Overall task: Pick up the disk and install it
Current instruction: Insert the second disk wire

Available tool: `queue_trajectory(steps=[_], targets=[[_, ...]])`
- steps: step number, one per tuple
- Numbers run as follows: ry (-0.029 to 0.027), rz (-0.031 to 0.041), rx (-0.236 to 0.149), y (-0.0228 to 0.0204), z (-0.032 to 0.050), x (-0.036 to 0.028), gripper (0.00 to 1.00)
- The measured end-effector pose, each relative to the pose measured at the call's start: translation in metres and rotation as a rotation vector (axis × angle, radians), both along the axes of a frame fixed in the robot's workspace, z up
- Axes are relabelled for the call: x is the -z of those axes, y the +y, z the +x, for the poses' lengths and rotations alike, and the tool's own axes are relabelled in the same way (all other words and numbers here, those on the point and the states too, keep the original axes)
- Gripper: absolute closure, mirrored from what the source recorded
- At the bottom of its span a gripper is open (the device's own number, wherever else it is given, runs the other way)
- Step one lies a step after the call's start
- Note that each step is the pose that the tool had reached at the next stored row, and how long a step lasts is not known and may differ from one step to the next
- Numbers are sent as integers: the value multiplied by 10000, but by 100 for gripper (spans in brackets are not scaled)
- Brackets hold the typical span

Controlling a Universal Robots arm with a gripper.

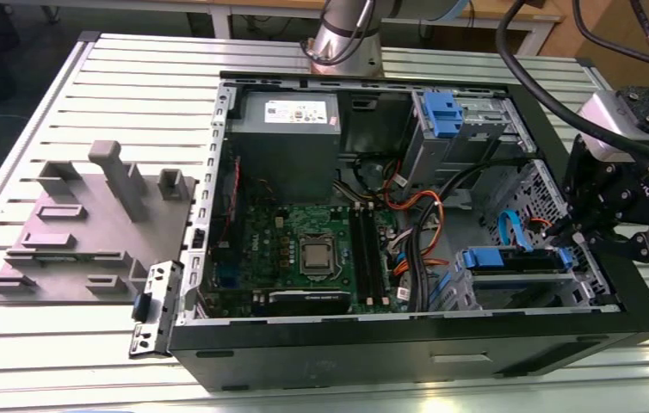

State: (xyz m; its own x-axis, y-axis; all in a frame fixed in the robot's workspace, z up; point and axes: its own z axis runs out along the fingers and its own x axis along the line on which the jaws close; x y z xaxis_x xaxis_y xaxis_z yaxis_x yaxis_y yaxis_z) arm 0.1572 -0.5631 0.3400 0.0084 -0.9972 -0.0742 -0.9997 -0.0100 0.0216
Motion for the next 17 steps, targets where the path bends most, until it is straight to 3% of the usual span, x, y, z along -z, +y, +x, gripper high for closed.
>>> queue_trajectory(steps=[9,14,17], targets=[[-4,5,1,1,-11,3,84],[-49,35,0,0,-117,1,84],[-110,40,0,0,-187,0,84]])
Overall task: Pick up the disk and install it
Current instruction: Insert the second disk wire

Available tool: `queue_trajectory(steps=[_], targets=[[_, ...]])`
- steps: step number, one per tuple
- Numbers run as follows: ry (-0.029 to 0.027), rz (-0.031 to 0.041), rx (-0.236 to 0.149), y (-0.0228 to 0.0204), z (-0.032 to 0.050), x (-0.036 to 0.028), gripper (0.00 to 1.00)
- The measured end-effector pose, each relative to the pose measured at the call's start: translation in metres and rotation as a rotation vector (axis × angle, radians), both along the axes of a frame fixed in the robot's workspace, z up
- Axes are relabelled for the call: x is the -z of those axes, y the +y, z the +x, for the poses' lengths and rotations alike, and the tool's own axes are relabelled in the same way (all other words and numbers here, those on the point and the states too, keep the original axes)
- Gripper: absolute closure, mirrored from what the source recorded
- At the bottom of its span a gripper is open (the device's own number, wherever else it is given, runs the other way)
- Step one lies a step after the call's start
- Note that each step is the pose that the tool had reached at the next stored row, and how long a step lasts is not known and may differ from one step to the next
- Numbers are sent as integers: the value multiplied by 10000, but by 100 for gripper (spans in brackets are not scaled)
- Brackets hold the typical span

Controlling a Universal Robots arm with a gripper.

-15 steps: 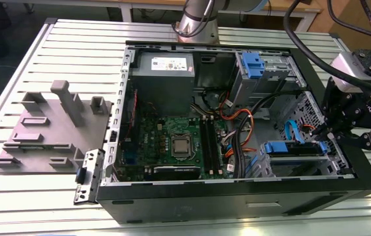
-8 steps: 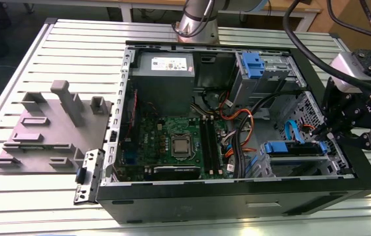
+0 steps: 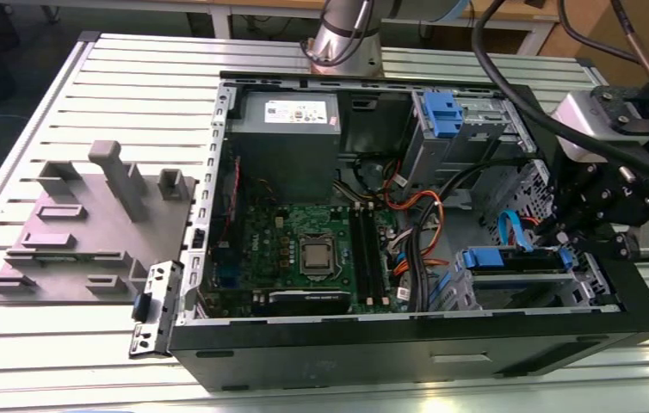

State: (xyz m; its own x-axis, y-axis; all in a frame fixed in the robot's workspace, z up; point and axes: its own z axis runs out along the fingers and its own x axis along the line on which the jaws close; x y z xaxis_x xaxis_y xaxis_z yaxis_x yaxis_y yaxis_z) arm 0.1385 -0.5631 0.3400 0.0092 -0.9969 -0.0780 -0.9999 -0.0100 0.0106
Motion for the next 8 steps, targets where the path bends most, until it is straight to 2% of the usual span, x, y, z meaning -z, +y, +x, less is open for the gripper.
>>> queue_trajectory(steps=[4,8], targets=[[-111,-2,0,-1,-56,-12,84],[-143,5,0,-5,-58,-41,84]])
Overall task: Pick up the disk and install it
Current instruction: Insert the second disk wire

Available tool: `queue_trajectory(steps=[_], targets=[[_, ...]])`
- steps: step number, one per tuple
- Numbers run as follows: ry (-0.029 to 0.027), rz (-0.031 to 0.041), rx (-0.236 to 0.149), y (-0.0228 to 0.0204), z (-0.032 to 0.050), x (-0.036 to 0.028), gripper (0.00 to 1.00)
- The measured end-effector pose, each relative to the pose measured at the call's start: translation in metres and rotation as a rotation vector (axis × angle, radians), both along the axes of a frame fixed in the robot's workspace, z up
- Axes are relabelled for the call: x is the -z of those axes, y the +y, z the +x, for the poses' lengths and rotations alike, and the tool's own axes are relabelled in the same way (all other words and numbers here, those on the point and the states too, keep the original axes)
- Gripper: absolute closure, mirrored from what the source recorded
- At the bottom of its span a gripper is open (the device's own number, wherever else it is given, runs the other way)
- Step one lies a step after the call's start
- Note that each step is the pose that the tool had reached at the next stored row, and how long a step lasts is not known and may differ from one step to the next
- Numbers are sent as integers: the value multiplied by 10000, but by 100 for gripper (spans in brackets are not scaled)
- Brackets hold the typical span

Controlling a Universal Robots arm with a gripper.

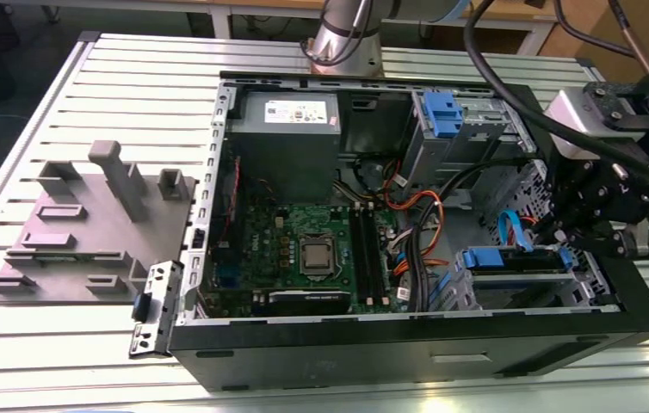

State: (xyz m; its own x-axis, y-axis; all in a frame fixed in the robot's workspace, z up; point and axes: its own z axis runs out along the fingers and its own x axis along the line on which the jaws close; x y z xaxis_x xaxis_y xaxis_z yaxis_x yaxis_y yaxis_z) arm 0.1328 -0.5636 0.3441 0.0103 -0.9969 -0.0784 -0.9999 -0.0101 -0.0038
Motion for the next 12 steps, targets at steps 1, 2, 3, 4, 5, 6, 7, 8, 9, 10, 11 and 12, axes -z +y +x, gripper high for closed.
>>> queue_trajectory(steps=[1,2,3,4,5,6,7,8,9,10,11,12], targets=[[-5,-1,2,-6,0,-1,84],[-8,-3,4,-14,0,-3,84],[-10,-2,7,-26,0,-2,84],[-13,-1,11,-40,0,-2,84],[-14,-1,14,-56,-1,-2,84],[-15,-2,18,-69,0,-2,84],[-16,-2,21,-79,-1,-2,84],[-16,-3,22,-85,-1,-2,84],[-17,-2,22,-89,-1,-1,84],[-18,-1,22,-93,-1,1,84],[-18,-2,22,-98,-1,3,84],[-18,-2,23,-104,-1,4,84]])
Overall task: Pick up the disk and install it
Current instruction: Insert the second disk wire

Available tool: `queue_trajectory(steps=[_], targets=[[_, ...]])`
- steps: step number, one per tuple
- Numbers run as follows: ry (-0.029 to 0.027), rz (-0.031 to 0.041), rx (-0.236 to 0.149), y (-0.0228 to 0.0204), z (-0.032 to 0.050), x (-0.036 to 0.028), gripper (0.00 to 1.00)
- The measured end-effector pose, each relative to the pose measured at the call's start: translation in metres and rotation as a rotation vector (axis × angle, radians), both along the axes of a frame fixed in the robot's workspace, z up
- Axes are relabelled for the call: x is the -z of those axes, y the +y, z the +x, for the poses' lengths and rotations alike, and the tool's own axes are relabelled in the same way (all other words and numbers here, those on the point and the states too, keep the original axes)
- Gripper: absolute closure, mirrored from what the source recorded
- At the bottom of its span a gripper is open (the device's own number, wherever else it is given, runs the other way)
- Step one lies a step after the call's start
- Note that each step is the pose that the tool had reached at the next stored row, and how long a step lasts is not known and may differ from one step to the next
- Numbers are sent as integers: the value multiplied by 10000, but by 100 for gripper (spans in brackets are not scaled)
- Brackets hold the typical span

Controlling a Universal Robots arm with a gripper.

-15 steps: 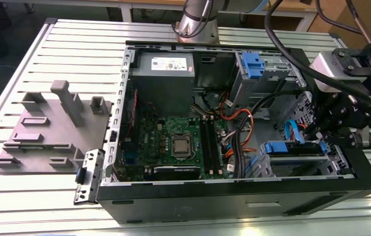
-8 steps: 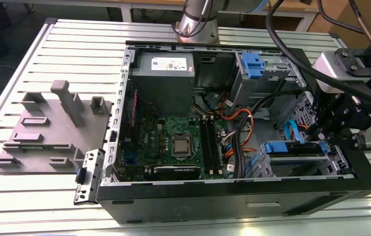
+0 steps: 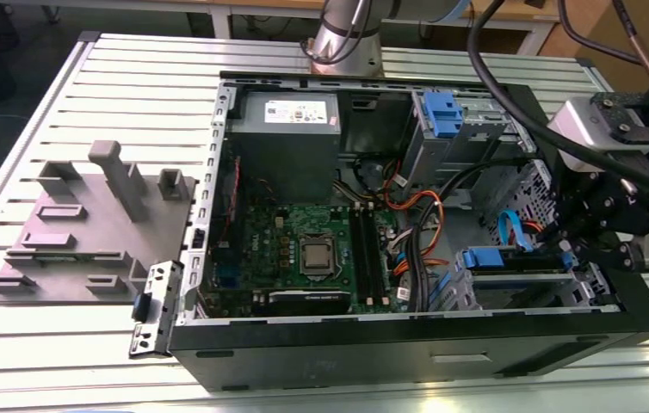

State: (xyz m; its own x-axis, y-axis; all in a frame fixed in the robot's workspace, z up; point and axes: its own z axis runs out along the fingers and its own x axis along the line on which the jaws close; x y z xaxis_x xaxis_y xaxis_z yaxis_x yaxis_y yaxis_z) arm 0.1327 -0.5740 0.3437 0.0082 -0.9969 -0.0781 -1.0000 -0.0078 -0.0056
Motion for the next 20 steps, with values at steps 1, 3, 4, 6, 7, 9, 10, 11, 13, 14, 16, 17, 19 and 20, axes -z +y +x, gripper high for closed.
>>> queue_trajectory(steps=[1,3,4,6,7,9,10,11,13,14,16,17,19,20], targets=[[0,-1,0,-7,0,2,84],[0,0,0,-13,0,4,84],[0,-2,0,-13,0,5,84],[0,-2,0,-14,0,6,84],[0,-2,-1,-14,0,6,84],[0,-2,0,-14,0,10,84],[0,-4,0,-14,0,10,84],[0,-5,0,-14,0,10,84],[0,-5,-1,-14,0,10,84],[0,-6,0,-14,0,10,84],[0,-5,0,-14,0,11,84],[0,-5,0,-14,0,10,83],[0,-5,0,-14,0,11,76],[0,-5,0,-14,0,12,76]])
